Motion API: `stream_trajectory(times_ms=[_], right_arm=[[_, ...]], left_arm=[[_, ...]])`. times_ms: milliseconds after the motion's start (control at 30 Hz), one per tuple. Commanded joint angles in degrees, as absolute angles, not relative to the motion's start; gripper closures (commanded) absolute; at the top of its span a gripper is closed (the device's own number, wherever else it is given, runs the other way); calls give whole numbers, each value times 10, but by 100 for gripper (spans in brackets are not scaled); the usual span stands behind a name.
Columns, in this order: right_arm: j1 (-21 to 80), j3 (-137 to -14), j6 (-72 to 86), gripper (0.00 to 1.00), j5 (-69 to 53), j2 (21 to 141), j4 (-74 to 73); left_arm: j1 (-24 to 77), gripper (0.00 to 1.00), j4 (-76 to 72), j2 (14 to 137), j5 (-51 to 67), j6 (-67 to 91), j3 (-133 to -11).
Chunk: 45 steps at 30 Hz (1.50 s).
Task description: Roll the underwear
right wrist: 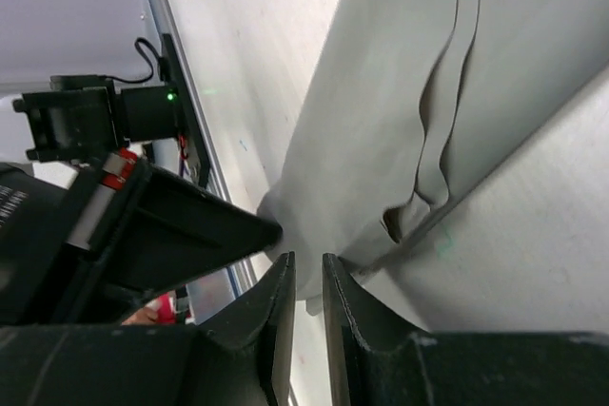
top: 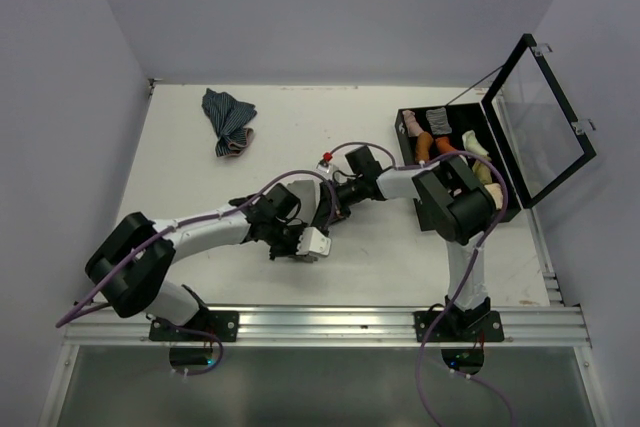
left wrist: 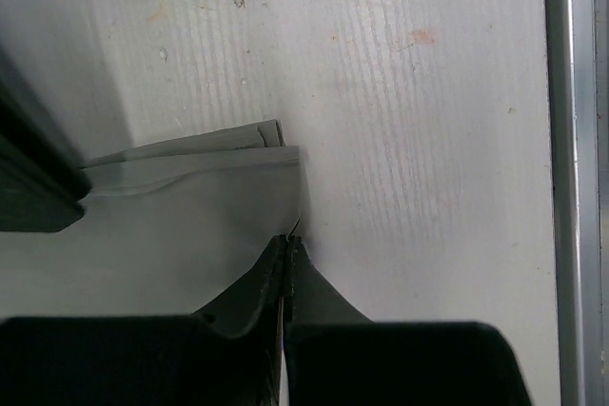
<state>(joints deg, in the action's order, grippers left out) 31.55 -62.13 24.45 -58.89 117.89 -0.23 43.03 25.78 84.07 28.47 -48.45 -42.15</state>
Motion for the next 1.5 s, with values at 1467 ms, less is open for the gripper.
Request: stream_trajectory(times_ms=[1467], right_arm=[[309, -755, 41, 79, -559, 1200, -189]], left_arm=[[354, 100, 361, 900, 351, -510, -570]])
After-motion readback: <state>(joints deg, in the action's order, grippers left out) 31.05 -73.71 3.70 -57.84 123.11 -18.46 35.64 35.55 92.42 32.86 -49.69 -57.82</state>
